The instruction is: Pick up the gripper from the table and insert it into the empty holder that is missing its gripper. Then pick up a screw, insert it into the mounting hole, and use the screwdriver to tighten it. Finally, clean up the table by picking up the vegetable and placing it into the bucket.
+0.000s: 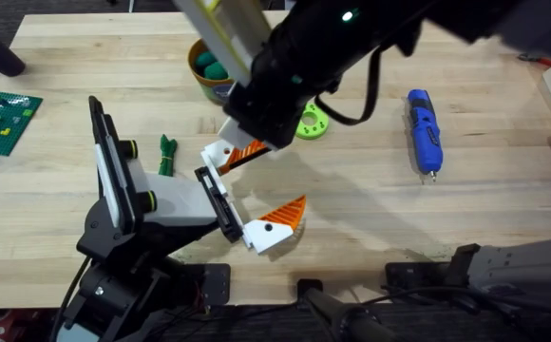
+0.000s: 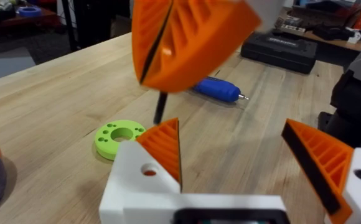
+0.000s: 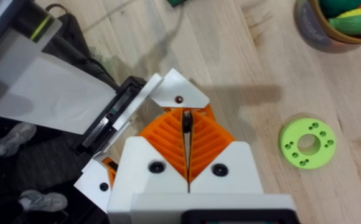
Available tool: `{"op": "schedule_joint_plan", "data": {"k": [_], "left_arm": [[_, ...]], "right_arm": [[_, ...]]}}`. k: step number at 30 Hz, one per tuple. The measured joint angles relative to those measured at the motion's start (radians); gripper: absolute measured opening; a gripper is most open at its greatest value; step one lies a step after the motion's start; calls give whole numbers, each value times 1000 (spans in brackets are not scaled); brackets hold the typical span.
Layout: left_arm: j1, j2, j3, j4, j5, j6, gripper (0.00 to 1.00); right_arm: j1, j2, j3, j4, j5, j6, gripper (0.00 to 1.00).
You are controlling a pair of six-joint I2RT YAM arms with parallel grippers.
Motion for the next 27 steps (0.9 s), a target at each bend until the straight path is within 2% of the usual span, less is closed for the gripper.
{"op": "schedule_joint_plan", "data": {"k": [27], "left_arm": [[0,3,0,3,0,-1,984]], "right_arm": [[4,11,-1,47,-7,6,7]]}}
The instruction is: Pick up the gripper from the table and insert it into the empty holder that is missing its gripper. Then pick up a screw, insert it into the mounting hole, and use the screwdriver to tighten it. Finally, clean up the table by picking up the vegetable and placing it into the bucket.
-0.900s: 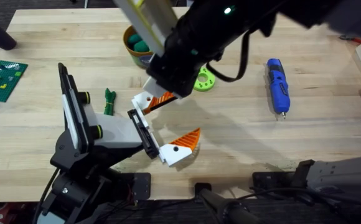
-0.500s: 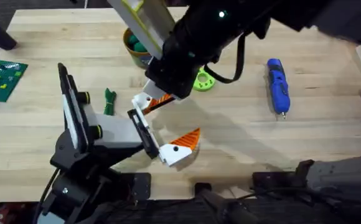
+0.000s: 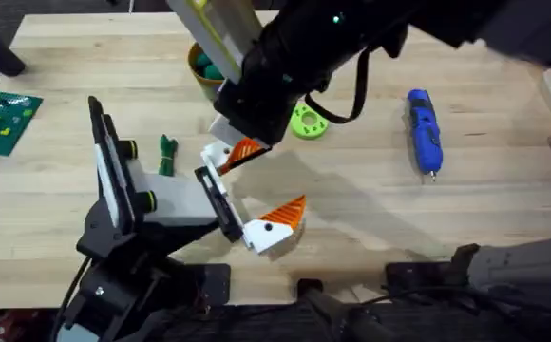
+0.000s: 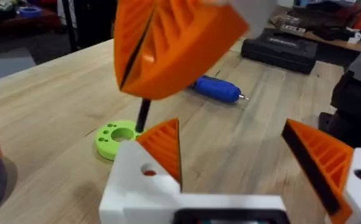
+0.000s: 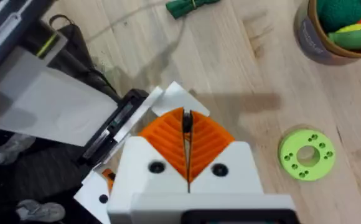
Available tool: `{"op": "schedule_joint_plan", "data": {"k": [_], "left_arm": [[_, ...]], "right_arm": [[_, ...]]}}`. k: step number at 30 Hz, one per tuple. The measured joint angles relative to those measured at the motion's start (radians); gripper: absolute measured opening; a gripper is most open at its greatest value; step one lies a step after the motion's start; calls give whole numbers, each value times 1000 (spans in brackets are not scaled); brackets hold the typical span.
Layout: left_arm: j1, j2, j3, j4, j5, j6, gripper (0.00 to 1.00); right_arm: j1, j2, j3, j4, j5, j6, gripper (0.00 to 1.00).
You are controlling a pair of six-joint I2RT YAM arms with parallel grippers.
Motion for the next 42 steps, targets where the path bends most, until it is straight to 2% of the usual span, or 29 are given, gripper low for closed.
{"op": "schedule_joint_plan", "data": {"k": [6,11,18,29,42], "left_arm": [[0,0,0,0,0,0,984],[0,0,0,0,0,0,984],[0,0,0,0,0,0,984],[0,0,0,0,0,0,984],[0,0,0,0,0,0,984]], "right_arm": [[19,18,7,-14,1,11,7],[45,83,63,-76,20,25,7],[56,93,114,-109,31,34,7],[56,93,116,-115,98,34,7],[56,115,118,-109,106,34,7]]}}
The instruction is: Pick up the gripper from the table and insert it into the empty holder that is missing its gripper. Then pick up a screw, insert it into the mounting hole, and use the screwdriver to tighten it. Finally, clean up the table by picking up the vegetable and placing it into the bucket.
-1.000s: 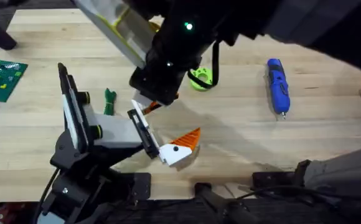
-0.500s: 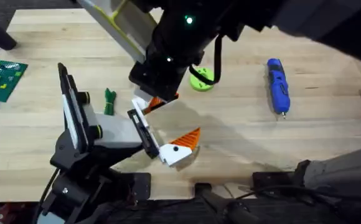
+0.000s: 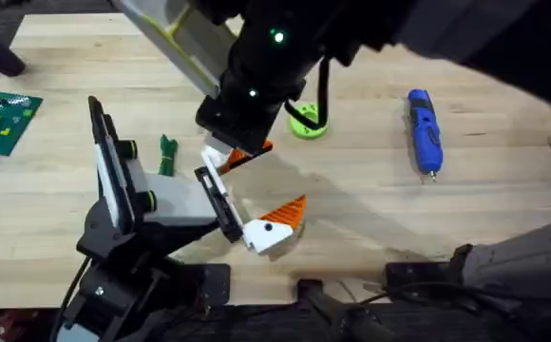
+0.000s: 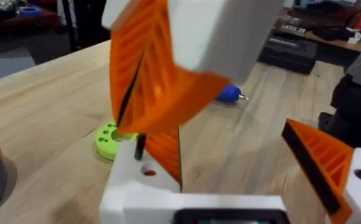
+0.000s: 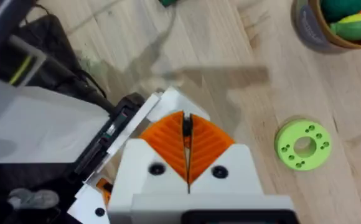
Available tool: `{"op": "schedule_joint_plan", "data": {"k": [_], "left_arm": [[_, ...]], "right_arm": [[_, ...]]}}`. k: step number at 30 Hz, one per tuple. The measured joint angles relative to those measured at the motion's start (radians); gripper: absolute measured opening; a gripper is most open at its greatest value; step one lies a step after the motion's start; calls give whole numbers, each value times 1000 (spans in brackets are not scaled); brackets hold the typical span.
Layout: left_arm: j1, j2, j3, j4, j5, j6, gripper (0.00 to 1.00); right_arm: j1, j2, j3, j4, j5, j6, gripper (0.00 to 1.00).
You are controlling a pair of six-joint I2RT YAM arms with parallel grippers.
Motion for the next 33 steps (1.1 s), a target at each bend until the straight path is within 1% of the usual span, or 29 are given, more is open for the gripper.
{"op": "schedule_joint_plan", "data": {"k": [4,24,33], "left_arm": [[0,0,0,0,0,-14,984],[0,0,0,0,0,-14,984],[0,0,0,0,0,-14,984]], "right_arm": [[0,13,0,7,0,0,7],[0,13,0,6,0,1,7],[0,13,6,-4,0,25,7]]}}
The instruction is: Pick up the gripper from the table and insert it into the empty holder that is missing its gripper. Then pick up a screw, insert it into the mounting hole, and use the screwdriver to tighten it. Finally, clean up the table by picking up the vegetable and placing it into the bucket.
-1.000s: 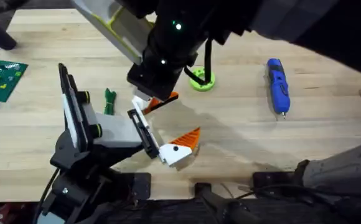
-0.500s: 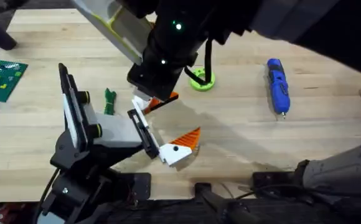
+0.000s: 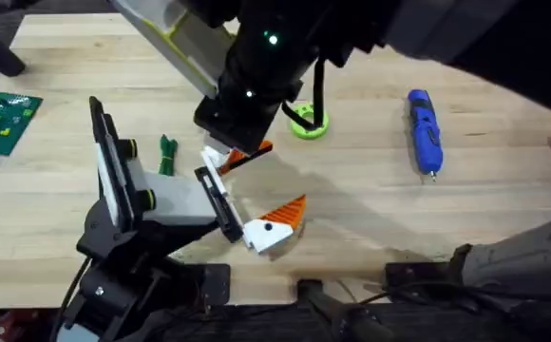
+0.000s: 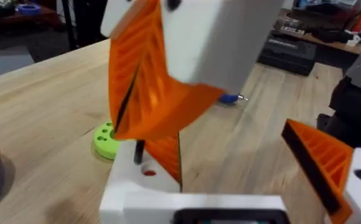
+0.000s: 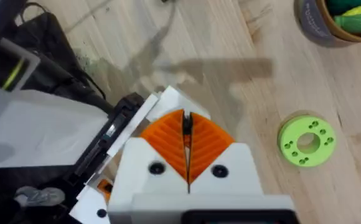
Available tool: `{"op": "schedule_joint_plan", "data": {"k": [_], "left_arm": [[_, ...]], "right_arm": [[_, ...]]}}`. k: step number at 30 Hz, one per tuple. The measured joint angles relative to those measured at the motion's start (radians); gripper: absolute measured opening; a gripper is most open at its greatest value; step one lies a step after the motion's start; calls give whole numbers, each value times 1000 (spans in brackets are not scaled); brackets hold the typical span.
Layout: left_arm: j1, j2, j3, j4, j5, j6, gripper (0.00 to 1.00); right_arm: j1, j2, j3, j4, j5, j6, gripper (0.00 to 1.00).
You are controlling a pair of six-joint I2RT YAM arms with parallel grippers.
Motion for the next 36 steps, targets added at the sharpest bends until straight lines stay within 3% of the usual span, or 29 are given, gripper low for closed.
{"op": "schedule_joint_plan", "data": {"k": [36], "left_arm": [[0,0,0,0,0,1,984]], "right_arm": [[0,0,28,-33,-27,5,7]]}}
